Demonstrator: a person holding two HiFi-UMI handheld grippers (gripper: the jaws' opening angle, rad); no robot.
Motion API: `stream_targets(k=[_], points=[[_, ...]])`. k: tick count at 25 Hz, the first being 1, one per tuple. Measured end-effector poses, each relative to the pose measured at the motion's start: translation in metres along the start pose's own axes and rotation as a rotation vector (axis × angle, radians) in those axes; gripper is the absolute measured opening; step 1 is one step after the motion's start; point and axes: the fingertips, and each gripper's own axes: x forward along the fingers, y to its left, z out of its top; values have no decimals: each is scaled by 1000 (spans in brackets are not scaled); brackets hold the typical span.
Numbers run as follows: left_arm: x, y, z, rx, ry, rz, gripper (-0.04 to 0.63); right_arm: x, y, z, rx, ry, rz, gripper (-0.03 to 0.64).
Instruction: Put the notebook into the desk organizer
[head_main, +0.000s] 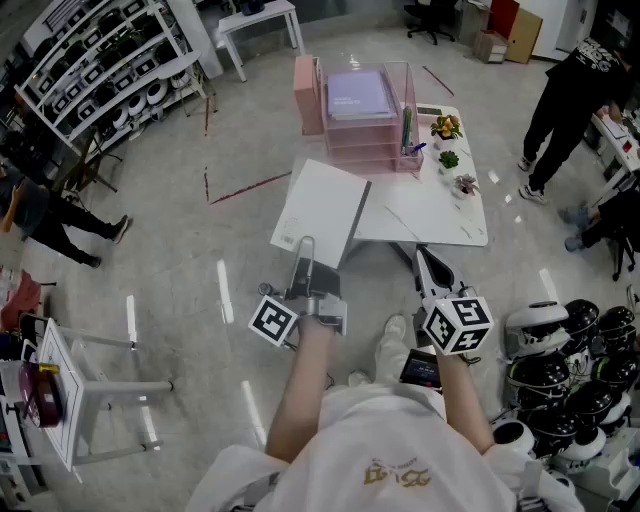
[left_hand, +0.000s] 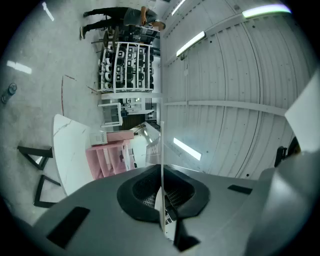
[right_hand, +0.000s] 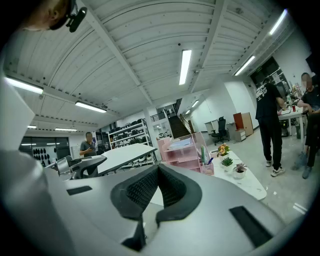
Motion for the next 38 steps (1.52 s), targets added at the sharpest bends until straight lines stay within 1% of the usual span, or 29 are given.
stream_targets(k=[8, 14, 17, 20, 23, 28, 35, 38], points=[[-10, -4, -5, 1, 10, 1, 25, -16, 5, -4, -2, -2, -7, 8], [-10, -5, -12, -14, 19, 2, 25, -24, 5, -2, -6, -7, -11, 8], [-5, -5, -17, -20, 30, -2, 25, -29, 1, 0, 13, -20, -24, 8], [2, 5, -26, -42, 39, 11, 25, -32, -8, -3, 33, -18, -32, 8], [13, 21, -33, -50, 42, 33, 25, -29, -24, -8, 33, 3, -46, 8], [47, 58, -46, -75, 31, 78, 25, -6, -67, -12, 53, 31, -64, 8], [111, 118, -54, -88, -30, 157, 25, 46, -135, -7, 54, 93, -58, 8], [139, 140, -55, -77, -60, 181, 25, 74, -166, -6, 61, 123, -44, 8]])
